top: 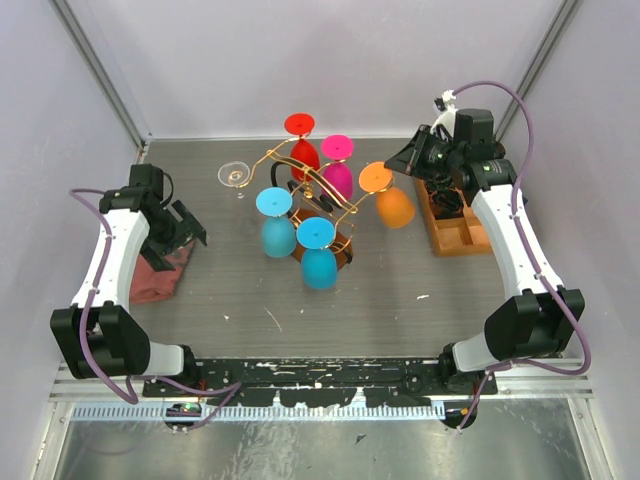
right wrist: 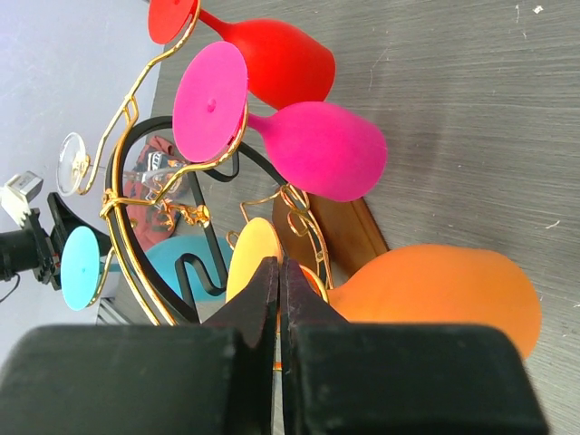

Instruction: Take the wine glass off the wine glass rack

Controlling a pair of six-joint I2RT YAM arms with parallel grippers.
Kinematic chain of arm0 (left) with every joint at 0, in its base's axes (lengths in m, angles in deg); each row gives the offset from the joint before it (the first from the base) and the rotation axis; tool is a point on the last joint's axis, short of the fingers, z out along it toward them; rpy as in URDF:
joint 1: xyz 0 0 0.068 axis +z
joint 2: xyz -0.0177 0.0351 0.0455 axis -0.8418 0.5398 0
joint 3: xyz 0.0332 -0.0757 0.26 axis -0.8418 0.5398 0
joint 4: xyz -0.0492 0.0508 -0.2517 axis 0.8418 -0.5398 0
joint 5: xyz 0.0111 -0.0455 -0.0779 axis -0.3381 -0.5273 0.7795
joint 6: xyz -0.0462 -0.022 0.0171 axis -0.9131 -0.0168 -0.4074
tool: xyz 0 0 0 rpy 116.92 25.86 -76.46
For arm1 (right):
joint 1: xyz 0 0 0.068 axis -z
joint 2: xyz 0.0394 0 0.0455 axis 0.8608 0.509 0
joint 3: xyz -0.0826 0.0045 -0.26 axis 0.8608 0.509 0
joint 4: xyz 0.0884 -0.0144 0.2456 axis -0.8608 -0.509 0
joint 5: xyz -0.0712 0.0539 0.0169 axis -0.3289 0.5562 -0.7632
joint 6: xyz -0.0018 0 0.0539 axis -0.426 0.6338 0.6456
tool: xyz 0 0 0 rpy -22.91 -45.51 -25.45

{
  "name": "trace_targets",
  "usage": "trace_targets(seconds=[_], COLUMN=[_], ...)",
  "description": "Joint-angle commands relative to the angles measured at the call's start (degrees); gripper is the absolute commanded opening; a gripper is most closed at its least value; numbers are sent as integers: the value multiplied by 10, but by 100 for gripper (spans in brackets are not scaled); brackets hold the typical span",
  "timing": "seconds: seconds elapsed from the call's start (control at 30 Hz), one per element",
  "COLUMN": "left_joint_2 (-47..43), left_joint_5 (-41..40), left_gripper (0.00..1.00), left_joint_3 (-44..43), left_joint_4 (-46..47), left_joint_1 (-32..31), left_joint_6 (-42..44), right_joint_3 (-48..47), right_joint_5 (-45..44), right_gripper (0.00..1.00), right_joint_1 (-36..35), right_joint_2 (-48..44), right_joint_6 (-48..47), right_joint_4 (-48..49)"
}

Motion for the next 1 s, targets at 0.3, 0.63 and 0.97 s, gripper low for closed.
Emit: trace_targets(seconds=[0.3, 0.63, 0.97], left_joint_2=[-15, -19, -22], left_joint_5=[18, 28, 42], left_gripper=[98, 98, 98], left_joint_3=[1, 9, 27], left_joint_4=[-4, 3, 13], left_joint_1=[-2, -2, -2], left_joint_6=[4, 6, -1], right_joint_3=[20, 42, 62], right_joint_5=[-15, 49, 134], right_gripper=[1, 1, 1], right_joint_1=[41, 62, 51], right_joint_2=[-50, -89, -60], right_joint_6=[39, 59, 117], right_joint_4=[52, 39, 101])
